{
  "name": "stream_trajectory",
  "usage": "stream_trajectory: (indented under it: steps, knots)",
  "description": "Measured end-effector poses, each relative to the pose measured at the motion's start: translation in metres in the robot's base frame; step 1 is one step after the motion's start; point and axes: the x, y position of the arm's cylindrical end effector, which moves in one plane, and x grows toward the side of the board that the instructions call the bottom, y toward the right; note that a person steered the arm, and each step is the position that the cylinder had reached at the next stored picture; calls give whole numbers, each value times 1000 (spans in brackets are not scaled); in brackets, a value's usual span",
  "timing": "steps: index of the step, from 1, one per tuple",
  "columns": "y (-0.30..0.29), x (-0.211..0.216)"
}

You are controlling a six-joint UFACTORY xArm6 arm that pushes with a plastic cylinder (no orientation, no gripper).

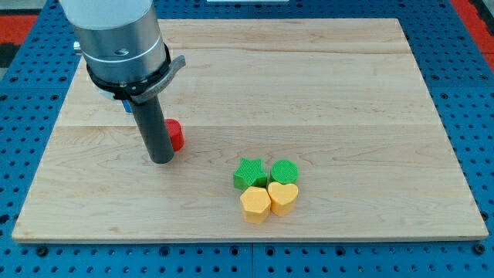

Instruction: Push the red circle towards the red star

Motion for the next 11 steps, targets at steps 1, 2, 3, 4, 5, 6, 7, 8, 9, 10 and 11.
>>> stream_trajectory:
  steps: [1, 2, 3, 4, 5, 6, 7, 8, 9, 10, 11]
  knots:
    - [0, -2]
    - [0, -8]
    - [0, -20]
    - [0, -34]
    - [0, -48]
    - [0, -68]
    - [1, -83]
    - [5, -93]
    - [19, -91]
    - [44, -90]
    - [54, -89]
